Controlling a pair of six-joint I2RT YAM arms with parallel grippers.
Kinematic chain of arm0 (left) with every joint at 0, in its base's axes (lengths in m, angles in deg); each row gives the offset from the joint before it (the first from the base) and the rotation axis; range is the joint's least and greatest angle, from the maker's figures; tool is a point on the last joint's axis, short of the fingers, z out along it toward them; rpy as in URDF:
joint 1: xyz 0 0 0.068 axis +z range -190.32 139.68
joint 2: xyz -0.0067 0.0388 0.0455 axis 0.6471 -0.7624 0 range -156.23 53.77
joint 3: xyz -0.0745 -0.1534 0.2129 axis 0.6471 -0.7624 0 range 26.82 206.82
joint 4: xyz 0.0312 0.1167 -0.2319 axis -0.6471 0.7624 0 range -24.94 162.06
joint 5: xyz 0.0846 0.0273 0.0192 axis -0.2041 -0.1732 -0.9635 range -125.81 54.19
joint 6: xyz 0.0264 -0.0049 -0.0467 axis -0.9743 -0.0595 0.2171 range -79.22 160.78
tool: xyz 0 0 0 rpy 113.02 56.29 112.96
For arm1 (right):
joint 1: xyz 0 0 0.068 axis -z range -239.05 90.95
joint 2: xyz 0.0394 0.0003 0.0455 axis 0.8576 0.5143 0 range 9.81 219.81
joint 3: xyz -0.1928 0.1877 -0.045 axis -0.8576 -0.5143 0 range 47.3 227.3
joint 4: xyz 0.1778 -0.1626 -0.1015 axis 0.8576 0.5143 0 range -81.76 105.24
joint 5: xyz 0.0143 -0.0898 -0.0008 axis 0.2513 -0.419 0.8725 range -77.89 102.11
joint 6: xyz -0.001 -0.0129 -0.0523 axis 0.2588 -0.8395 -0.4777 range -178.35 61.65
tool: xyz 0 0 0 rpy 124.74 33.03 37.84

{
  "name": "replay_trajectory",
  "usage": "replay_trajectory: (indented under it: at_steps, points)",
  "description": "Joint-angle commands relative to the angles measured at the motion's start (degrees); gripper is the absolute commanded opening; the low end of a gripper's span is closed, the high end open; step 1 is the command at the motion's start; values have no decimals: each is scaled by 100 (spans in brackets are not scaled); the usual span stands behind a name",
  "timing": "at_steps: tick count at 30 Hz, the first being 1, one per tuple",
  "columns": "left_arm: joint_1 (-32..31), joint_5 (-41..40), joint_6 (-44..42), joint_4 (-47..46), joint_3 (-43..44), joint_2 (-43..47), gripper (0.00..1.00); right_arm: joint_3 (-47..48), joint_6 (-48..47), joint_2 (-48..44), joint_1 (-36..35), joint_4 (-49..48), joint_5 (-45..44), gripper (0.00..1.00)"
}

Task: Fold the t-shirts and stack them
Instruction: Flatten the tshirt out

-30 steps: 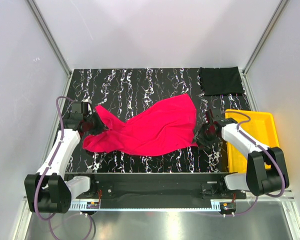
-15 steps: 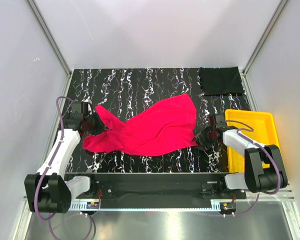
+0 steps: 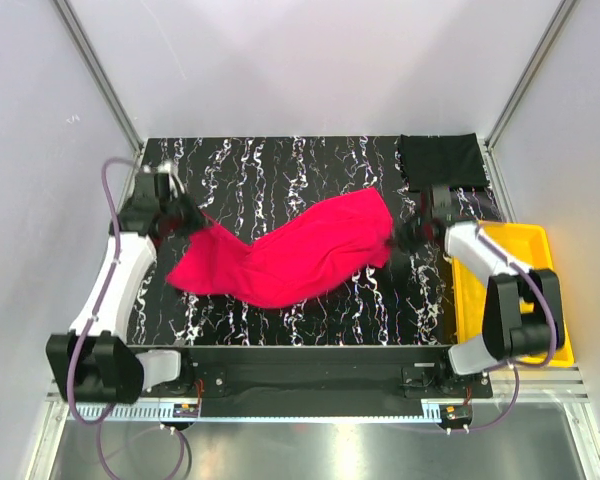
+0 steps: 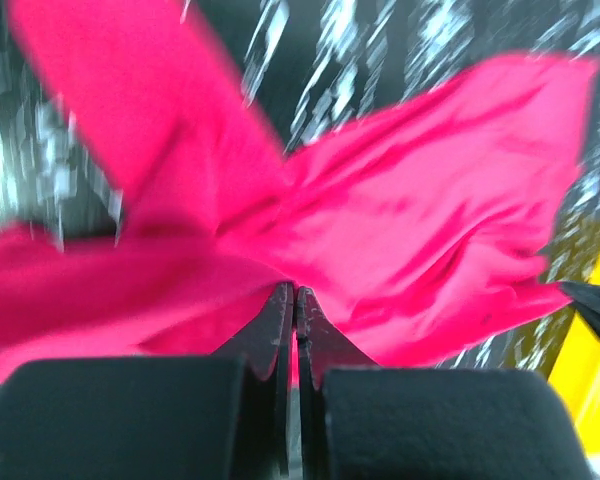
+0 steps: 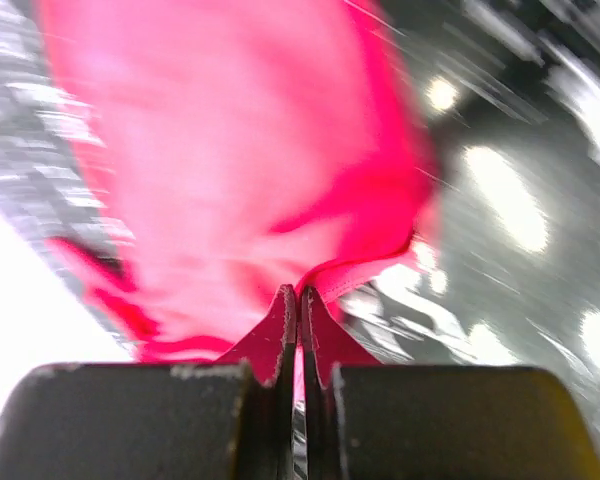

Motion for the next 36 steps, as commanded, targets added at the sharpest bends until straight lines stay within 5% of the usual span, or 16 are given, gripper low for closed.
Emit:
replay_trajectory:
  at_steps: [1, 4, 8, 14, 21, 32, 36]
  points:
    - [16, -19, -362, -668, 1266, -574, 0, 1565, -643, 569, 19, 13, -135, 0]
    - [16, 419, -564, -1116, 2829, -1444, 0, 3568, -863, 1456, 54, 452, 23, 0]
    - [129, 632, -811, -1134, 6075, -2446, 0, 7042, -1170, 2312, 80, 1269, -20, 0]
    - [569, 694, -442, -2285, 7795, -2351, 0, 10415, -1610, 2920, 212, 2316, -214, 0]
    - [877, 869, -125, -2664, 7958, -1597, 0, 9903, -1952, 1919, 283, 2273, -399, 0]
    - [851, 826, -327, -2120, 8150, -251, 0, 6695, -2147, -1271, 274, 1587, -443, 0]
    - [377, 510, -801, -1715, 8537, -31, 0, 5938, -2068, -2194, 274, 1350, -556, 0]
